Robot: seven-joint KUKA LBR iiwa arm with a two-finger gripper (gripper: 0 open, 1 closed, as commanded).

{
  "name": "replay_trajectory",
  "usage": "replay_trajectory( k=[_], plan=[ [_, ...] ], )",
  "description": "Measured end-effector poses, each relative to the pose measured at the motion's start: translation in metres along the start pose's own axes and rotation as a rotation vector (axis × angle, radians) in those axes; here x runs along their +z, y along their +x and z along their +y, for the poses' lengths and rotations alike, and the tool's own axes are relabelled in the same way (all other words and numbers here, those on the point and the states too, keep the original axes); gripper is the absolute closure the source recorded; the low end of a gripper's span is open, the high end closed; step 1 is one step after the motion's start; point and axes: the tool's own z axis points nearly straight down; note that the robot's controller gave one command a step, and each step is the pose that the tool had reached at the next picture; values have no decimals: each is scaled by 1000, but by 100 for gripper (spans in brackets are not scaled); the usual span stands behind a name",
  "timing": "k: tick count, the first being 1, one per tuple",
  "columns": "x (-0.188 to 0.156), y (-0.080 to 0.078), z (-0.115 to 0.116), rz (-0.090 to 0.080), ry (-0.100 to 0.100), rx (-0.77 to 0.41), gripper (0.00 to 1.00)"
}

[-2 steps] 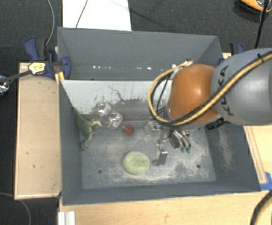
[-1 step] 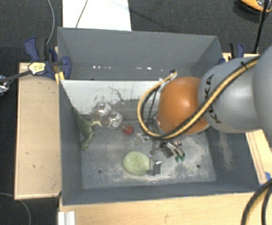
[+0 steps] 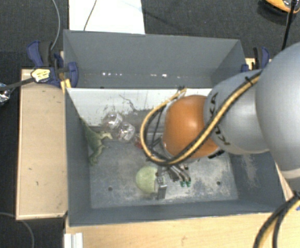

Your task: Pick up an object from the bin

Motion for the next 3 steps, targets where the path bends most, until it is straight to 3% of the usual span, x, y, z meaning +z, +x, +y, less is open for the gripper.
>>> replay_trajectory(
  k=[1,2,3],
  plan=[
    [5,-9,-4,7,-4,-217,100],
    [5,-9,-4,8,-4,-216,100],
    [-95,-17,-17,4,-4,-260,100]
  ],
)
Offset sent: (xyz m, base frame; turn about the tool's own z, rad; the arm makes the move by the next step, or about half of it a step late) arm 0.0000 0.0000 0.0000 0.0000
